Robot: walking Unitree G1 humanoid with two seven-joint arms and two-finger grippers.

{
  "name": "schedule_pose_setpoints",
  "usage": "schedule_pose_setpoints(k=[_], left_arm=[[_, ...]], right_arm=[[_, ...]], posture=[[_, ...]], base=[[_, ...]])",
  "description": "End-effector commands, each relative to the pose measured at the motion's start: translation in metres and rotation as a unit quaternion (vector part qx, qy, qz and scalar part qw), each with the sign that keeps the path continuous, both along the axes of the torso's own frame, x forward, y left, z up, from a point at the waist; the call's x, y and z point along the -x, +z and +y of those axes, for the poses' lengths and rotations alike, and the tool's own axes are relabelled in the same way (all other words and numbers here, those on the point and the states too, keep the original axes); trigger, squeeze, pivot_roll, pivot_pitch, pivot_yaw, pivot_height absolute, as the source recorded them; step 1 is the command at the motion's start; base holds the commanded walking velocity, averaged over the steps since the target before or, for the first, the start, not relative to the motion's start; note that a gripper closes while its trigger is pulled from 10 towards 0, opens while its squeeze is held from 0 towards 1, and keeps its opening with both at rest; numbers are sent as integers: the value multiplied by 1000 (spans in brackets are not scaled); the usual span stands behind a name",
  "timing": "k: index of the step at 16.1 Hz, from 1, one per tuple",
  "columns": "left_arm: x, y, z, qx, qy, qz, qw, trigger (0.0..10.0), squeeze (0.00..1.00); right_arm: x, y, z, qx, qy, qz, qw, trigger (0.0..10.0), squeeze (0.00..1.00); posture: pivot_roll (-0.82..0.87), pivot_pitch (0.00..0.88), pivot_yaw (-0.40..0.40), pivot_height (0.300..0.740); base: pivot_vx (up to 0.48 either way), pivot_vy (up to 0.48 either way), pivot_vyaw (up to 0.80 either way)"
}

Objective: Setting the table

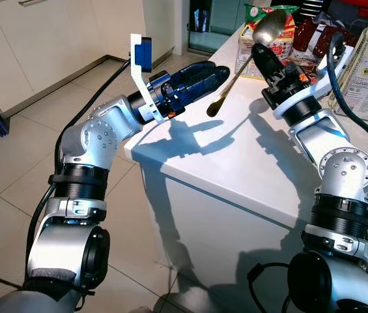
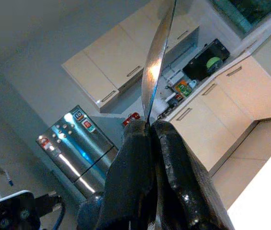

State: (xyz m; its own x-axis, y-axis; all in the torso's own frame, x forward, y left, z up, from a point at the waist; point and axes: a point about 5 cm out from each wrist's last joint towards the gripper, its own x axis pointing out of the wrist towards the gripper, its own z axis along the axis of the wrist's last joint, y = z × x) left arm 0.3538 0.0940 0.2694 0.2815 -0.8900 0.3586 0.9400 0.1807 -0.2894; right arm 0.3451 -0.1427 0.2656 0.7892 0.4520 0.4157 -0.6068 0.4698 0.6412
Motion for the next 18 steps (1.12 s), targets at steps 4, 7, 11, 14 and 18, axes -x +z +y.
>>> schedule_pose_setpoints(k=[4, 7, 11, 14, 18], left_arm=[[7, -6, -12, -11, -54, 14, 998, 10000, 0], [5, -10, -13, -12, -51, 22, 998, 10000, 0], [5, -12, -15, -13, -56, 27, 998, 10000, 0], [7, -15, -19, -20, -68, 17, 997, 10000, 0], [8, -15, -19, -25, -73, 13, 997, 10000, 0]], right_arm=[[4, 3, 2, 1, 12, -6, 1000, 0, 0], [5, 4, 4, -2, 20, -8, 1000, 0, 0], [6, 4, 5, -5, 26, -7, 1000, 0, 0], [6, 3, 7, -4, 26, -4, 1000, 0, 0], [6, 4, 8, 1, 31, -5, 1000, 0, 0]], posture=[[-1, 0, 23, 740], [-2, 0, 21, 740], [-10, 0, 24, 740], [-21, 0, 26, 740], [-18, 0, 20, 740]], base=[[0, 0, 0], [0, 0, 0], [0, 0, 0], [0, 0, 0], [0, 0, 0]])
